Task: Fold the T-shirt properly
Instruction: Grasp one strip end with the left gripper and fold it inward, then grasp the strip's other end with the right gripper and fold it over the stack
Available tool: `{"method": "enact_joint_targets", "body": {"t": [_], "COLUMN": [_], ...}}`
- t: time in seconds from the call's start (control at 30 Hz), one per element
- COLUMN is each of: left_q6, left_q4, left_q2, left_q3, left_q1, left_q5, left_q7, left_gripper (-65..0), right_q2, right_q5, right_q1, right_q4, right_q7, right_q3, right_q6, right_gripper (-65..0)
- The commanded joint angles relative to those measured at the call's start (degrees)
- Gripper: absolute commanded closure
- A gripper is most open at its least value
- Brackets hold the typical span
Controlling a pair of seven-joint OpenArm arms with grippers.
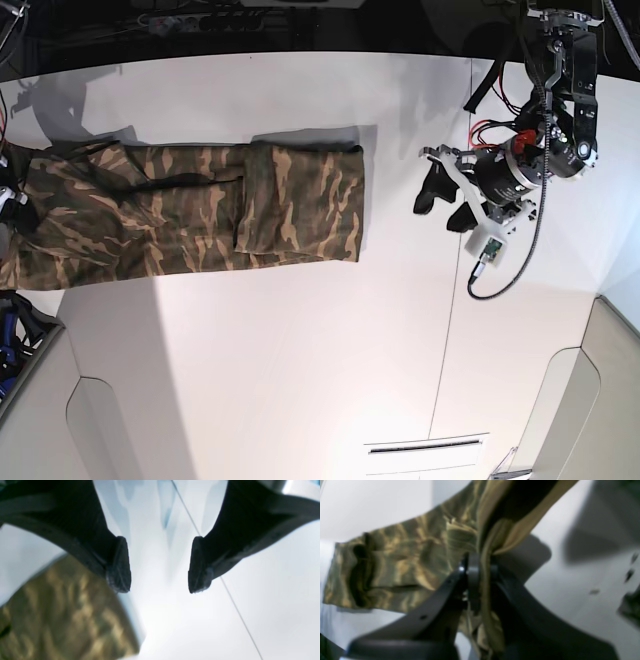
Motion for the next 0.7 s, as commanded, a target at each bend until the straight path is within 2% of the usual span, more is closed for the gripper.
{"method": "enact_joint_targets", "body": {"t": [0.0, 0.17, 0.3, 0.5, 0.67], "left_q6": [-0.1, -0.2, -0.2, -0.2, -0.2], "left_q4": [-0.2, -4.2, -5.4, -7.3, -8.0], "left_q2": [-0.4, 1.8, 4.6, 6.7, 7.1], "left_q3": [-0.3, -0.3, -0.3, -0.3, -0.3], "left_q1": [0.2, 1.8, 1.8, 1.8, 1.8], "left_q5": [-0.5, -0.5, -0.7, -0.6, -0.6], "left_q7": [-1.2, -1.7, -2.2, -2.5, -2.9], "left_gripper": [-39.3, -39.3, -39.3, -39.3, -39.3], "right_q2": [1.4, 0.6, -1.2, -8.6, -14.6], "right_q5": [2.3, 3.7, 1.9, -7.6, -12.2], "right_q1": [2.5, 8.1, 10.2, 9.5, 9.7], "right_q4": [1.7, 4.3, 9.8, 22.1, 22.8], "right_q7": [0.4, -2.2, -2.2, -2.2, -1.7], "right_q3": [0.3, -2.2, -9.1, -21.3, -30.4], "right_q6": [0.3, 0.3, 0.2, -1.7, -2.1], "right_gripper": [0.0, 0.0, 0.0, 0.0, 0.0]}}
